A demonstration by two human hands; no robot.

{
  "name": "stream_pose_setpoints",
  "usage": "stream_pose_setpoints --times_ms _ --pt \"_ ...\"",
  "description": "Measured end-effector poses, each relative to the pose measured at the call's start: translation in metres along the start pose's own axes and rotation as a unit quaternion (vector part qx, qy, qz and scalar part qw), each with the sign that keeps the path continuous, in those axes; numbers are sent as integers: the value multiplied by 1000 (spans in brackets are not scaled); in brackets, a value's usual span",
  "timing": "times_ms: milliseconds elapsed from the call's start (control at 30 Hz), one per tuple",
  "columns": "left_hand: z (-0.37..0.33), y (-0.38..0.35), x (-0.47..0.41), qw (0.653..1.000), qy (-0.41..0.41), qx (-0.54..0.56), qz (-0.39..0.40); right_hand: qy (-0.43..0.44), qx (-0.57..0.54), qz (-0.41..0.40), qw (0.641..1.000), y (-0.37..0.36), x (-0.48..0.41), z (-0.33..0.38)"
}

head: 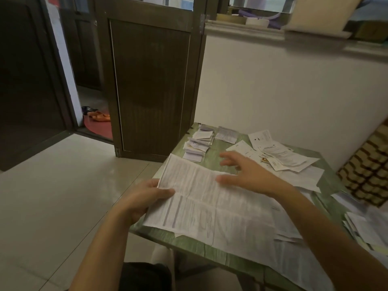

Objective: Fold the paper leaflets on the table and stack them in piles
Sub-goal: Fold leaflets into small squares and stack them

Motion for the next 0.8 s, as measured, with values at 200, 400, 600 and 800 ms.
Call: stream_pose_setpoints --times_ms 200,400,600,800 --pt "-9 -5 8 997 -33 51 43 -62 -59 119 989 -18 -4 -13" --pt "-29 0 14 942 -89 310 94 -93 -354 -44 930 -4 3 -25" --pt "-21 -21 14 981 -86 164 62 -95 -414 -90 901 -29 6 -20" --pt "-14 -11 9 991 -66 111 17 -112 -439 -106 885 -48 5 -29"
Point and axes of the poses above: each hand's wrist, its own x-axis away from the middle knuckle, its own y-axis out of the back of the hand, z = x × y, the point moved 10 cm from there along -x, towards the middle knuckle, and after that the axes turned 10 degrees about y, right-handed, at the moved point
